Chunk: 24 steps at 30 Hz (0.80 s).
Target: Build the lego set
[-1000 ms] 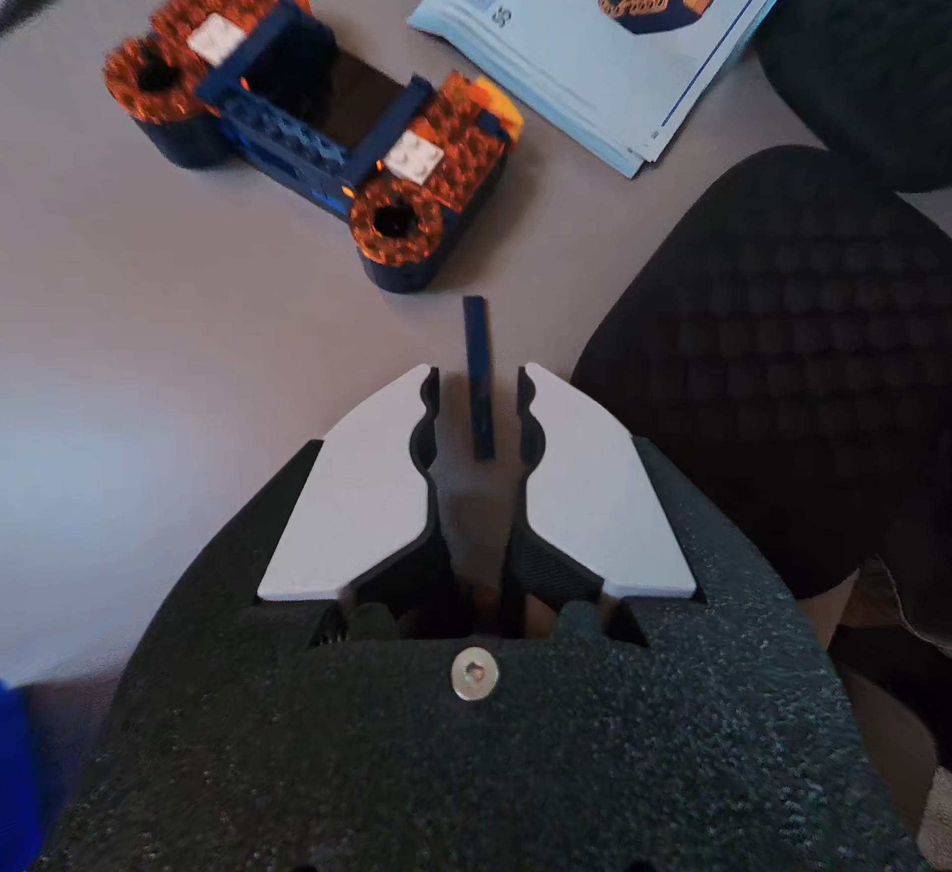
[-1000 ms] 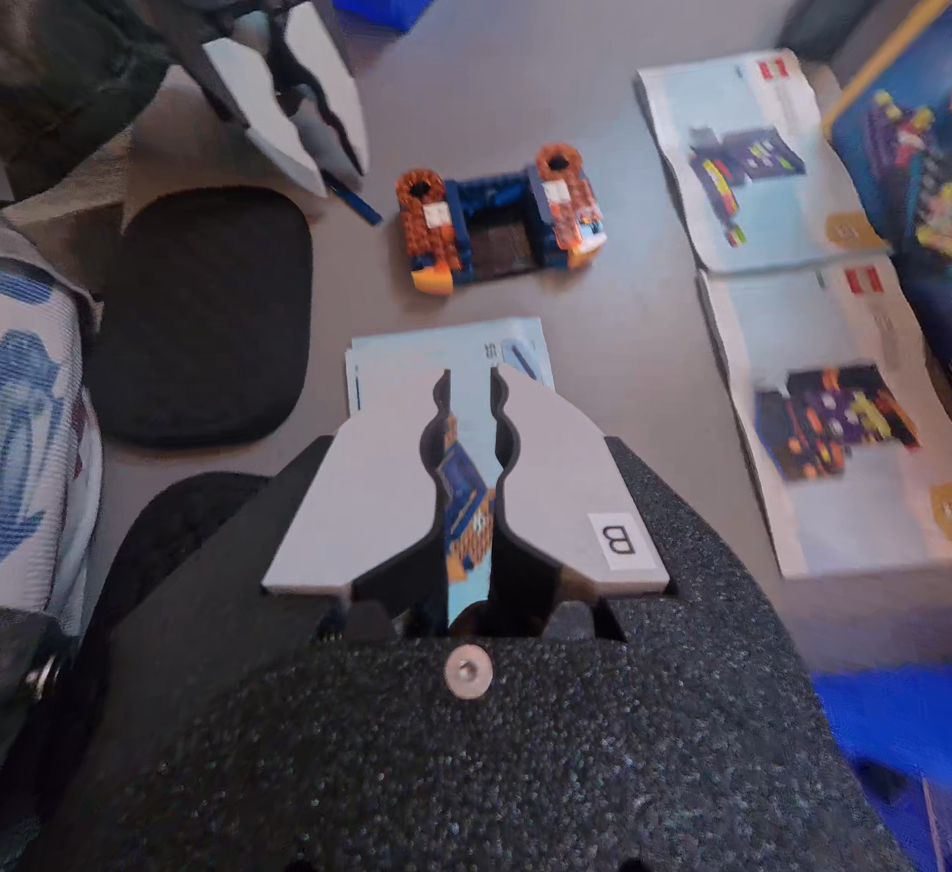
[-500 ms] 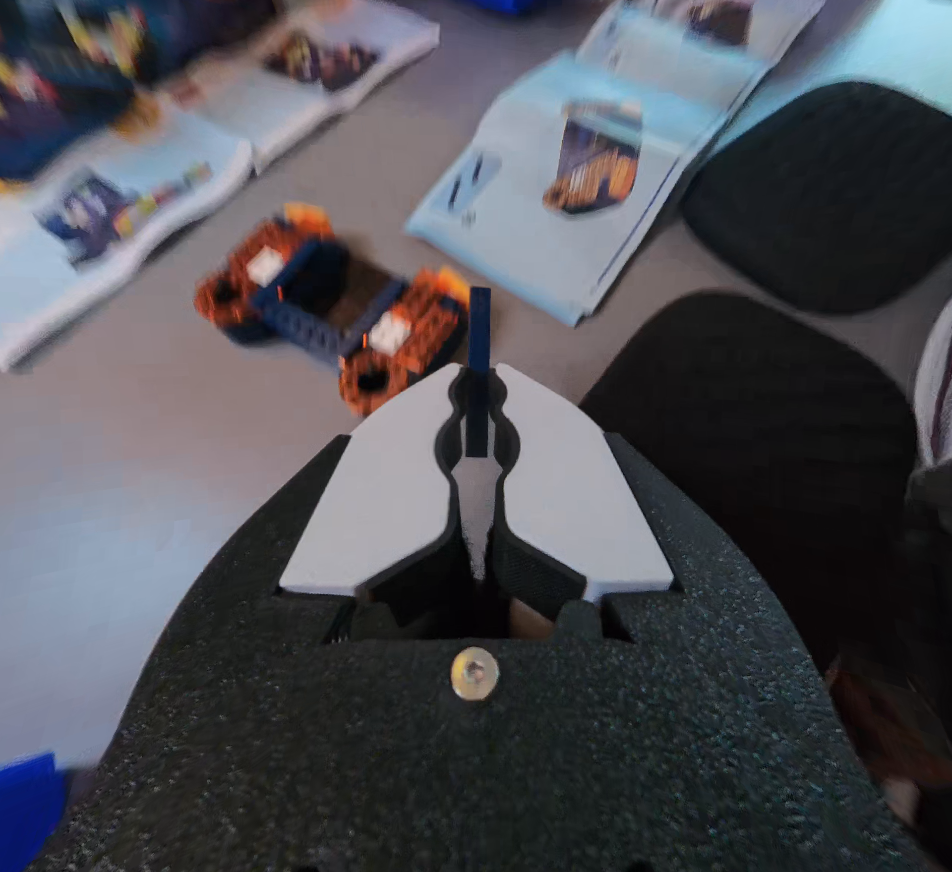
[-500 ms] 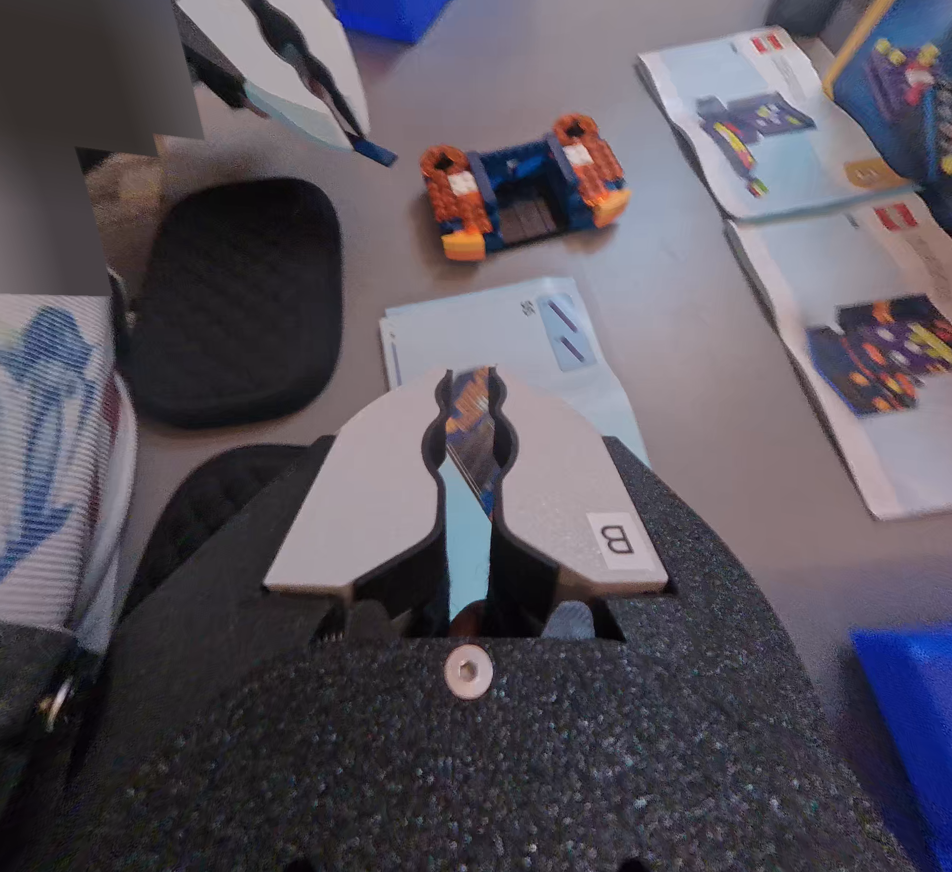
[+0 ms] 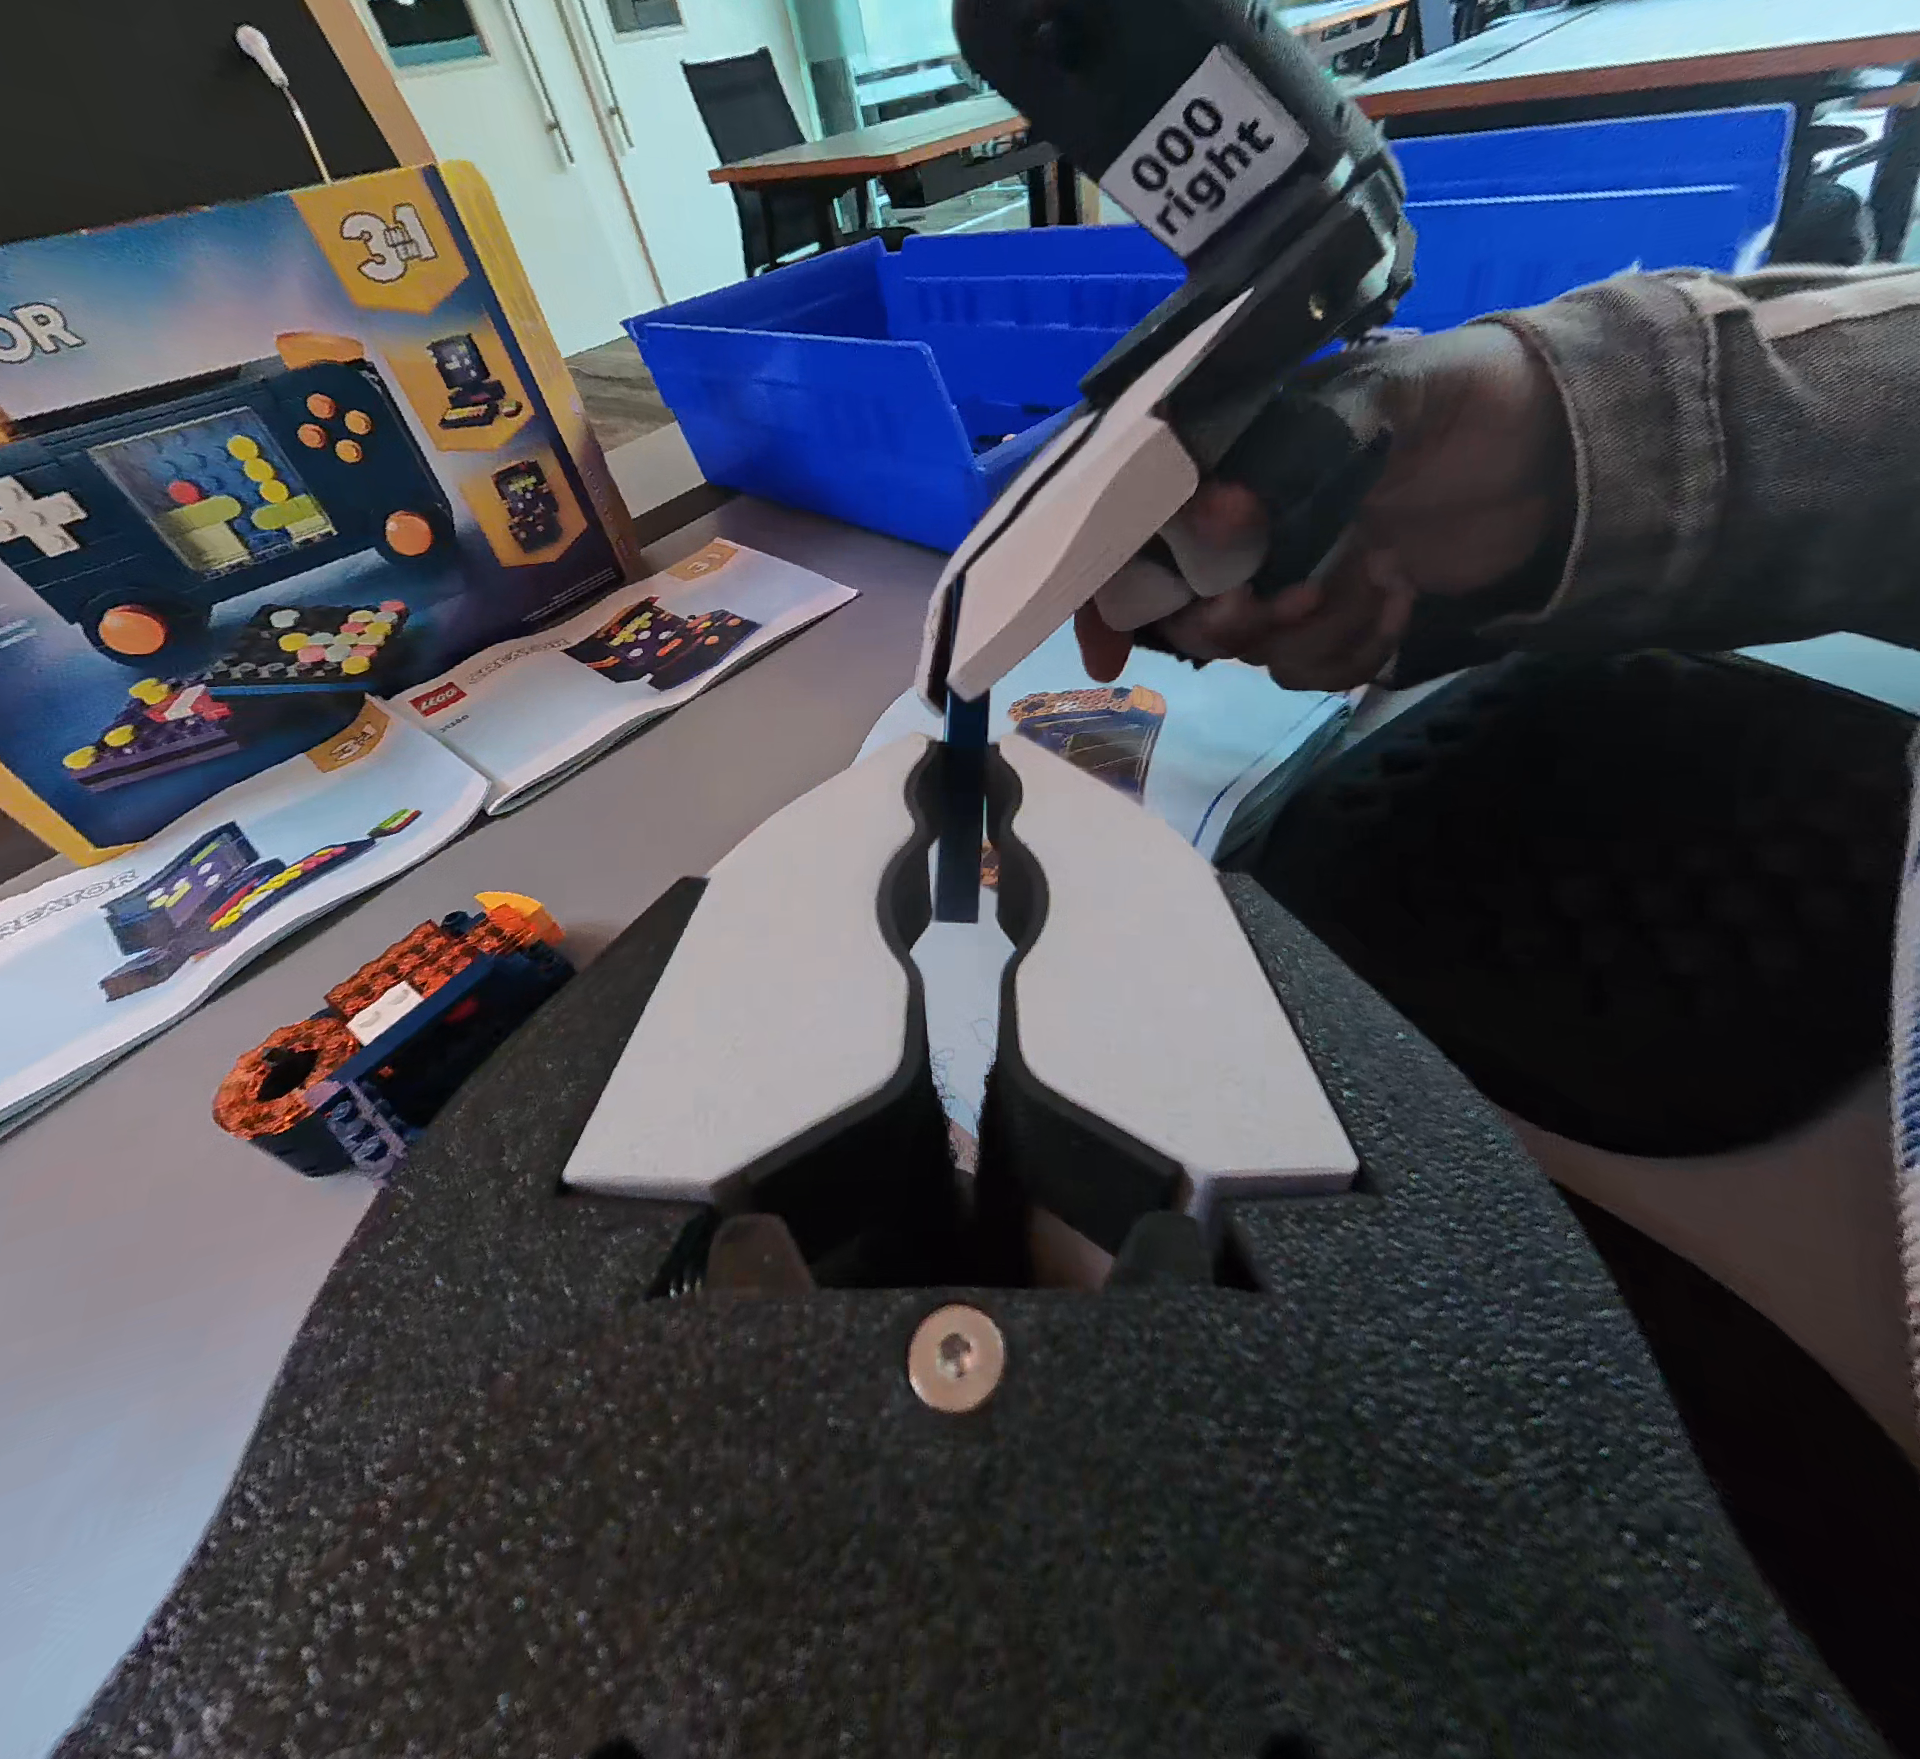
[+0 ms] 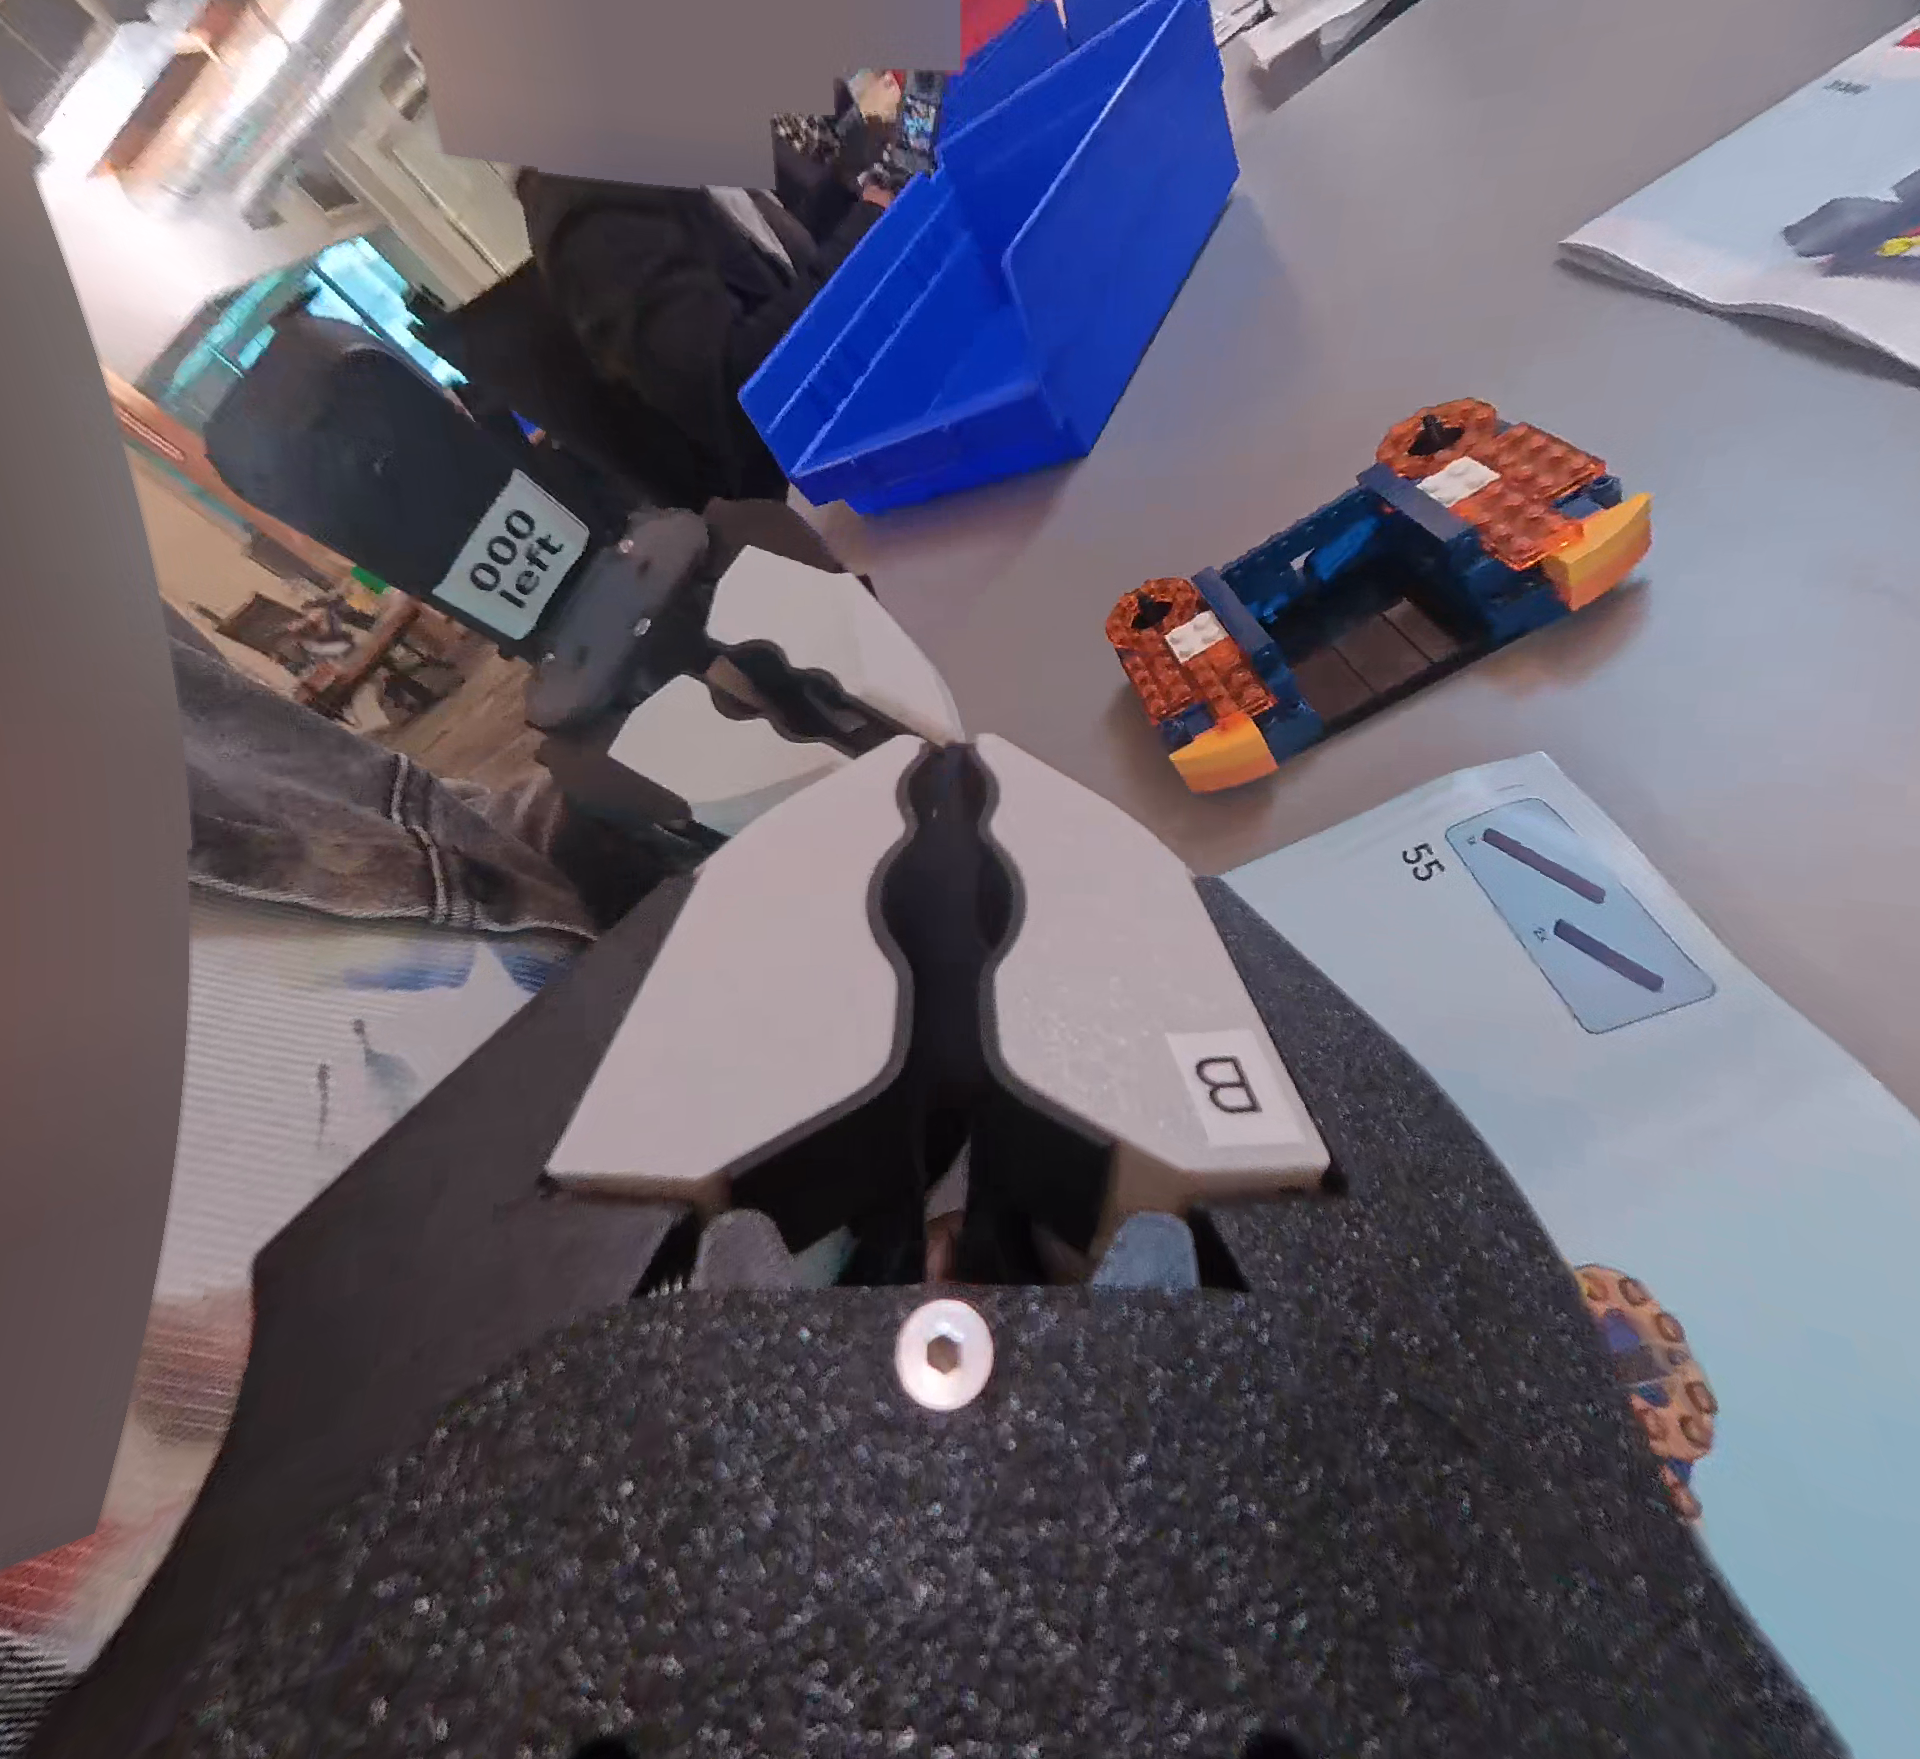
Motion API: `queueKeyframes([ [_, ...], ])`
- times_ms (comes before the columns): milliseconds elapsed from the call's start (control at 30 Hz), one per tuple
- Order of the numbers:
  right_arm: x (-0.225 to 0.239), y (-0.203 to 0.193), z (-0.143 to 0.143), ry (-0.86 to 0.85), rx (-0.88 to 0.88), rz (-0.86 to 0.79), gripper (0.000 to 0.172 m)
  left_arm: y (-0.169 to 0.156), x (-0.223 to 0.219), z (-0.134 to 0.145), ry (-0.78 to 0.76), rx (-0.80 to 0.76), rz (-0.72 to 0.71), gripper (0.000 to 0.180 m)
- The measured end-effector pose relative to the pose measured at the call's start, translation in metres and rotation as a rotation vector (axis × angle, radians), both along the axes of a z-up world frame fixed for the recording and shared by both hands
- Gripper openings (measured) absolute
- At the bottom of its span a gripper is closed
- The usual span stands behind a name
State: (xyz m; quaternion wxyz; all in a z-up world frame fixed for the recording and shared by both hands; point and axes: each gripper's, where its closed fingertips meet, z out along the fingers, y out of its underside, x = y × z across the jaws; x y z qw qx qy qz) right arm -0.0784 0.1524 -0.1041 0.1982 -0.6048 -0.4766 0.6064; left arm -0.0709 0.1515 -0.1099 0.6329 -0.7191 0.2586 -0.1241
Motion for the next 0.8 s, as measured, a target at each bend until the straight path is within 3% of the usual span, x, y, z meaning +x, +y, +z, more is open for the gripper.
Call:
queueKeyframes([
  [133, -0.006, 0.008, 0.008, -0.003, 0.06, 0.032, 0.002, 0.0, -0.01, 0.003, -0.026, 0.001, 0.029, 0.008],
  [267, -0.031, 0.037, 0.015, -0.087, 0.177, 0.121, 0.003, -0.001, -0.054, 0.007, -0.048, 0.004, 0.141, 0.018],
  [333, -0.054, 0.043, 0.014, -0.147, 0.193, 0.243, 0.003, -0.003, -0.082, 0.001, -0.034, -0.038, 0.202, 0.024],
  [567, -0.135, 0.047, -0.03, -0.427, 0.051, 0.625, 0.003, 0.01, -0.143, -0.037, -0.013, -0.243, 0.199, 0.023],
  [667, -0.148, 0.044, -0.04, -0.475, -0.021, 0.685, 0.003, 0.022, -0.151, -0.038, -0.188, -0.292, 0.152, 0.009],
  [800, -0.151, 0.04, -0.04, -0.447, -0.073, 0.712, 0.003, 0.027, -0.149, -0.045, -0.429, -0.468, 0.02, 0.007],
])
